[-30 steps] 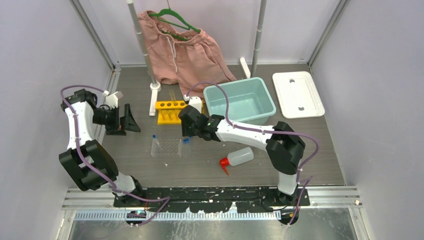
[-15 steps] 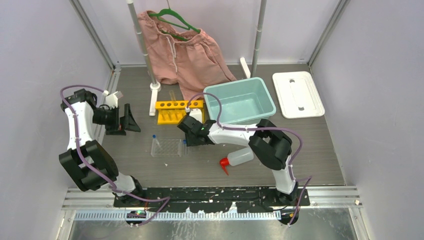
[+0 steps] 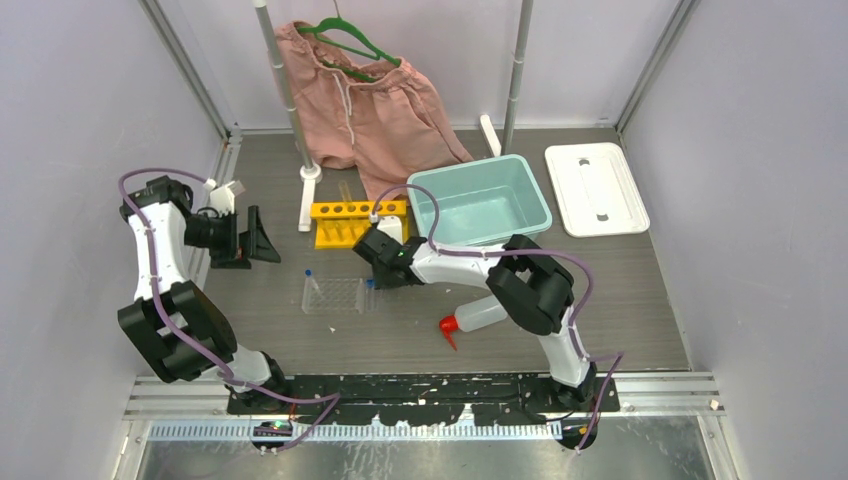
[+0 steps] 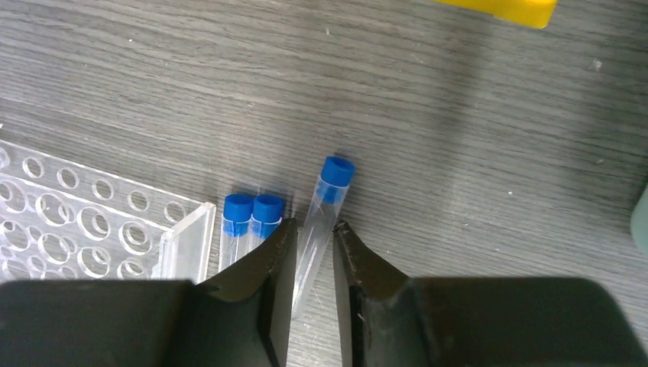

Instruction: Organize the chemistry lab equipment

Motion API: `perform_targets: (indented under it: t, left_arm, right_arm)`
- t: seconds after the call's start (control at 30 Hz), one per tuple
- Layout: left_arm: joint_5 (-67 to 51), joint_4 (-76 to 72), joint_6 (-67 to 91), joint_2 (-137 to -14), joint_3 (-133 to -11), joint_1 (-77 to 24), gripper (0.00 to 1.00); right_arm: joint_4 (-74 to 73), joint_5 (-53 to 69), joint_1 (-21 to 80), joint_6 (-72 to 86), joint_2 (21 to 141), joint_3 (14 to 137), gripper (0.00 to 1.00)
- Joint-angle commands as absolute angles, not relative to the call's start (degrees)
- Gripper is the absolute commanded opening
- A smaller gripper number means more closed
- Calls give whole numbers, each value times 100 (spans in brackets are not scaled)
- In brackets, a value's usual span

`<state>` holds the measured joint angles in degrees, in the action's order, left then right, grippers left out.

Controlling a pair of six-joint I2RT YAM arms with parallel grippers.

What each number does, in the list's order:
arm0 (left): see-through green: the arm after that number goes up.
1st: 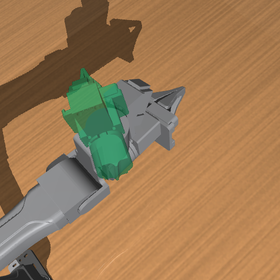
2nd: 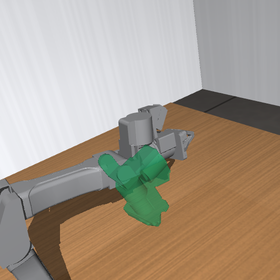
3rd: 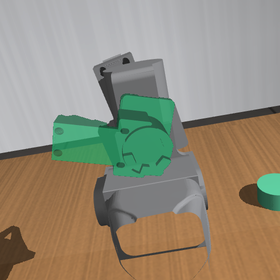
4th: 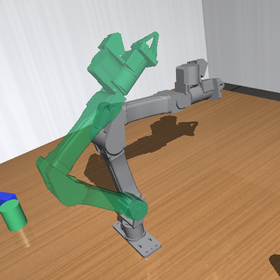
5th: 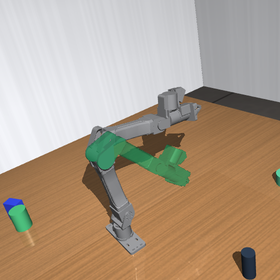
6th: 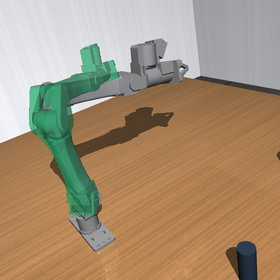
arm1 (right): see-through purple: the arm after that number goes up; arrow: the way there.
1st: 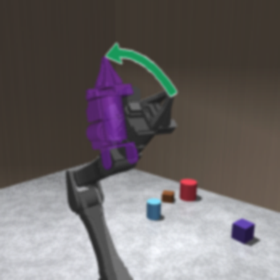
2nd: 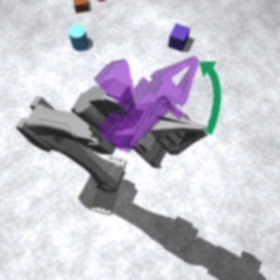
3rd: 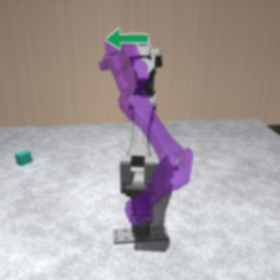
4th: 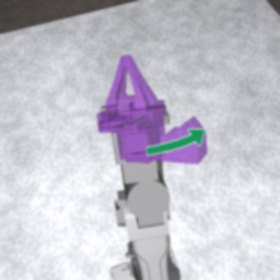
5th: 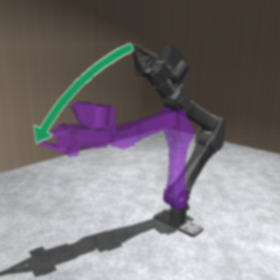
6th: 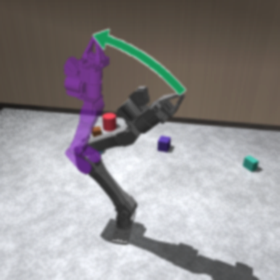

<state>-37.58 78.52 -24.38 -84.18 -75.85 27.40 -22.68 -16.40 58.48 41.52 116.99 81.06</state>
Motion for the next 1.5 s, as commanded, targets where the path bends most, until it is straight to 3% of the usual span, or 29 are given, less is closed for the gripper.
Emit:
perform_targets:
  t: [0.0, 0.17, 0.23, 0.6, 0.8, 1.03, 1.47]
  left_arm:
    - [-4008, 7989, -2435, -8297, -7829, 2778, 98]
    - [-4194, 8064, -2450, -8291, -7856, 2777, 99]
    - [-4281, 8110, -2500, -8265, -7870, 2779, 98]
    - [-5328, 8875, -3285, -8052, -8033, 2779, 92]
    - [-6130, 9472, -3917, -7889, -8099, 2747, 82]
    - [-6221, 9372, -3810, -7702, -8027, 2560, 75]
    - [-6189, 9051, -3544, -7839, -7774, 2490, 53]
  right_arm:
    - [-2484, -1988, 5827, 4089, 11714, 8325, 27]
    - [-2718, -2083, 5805, 4026, 11537, 8437, 5]
    - [-2729, -2067, 5809, 4002, 11282, 8434, 1]
    - [-2002, -1345, 6093, 4185, 9927, 8726, 1]
    - [-1124, -918, 6213, 4654, 10234, 9401, 1]
    - [-1221, -903, 6444, 4980, 11111, 10735, 1]
    - [-456, -543, 6473, 5487, 11260, 10595, 1]
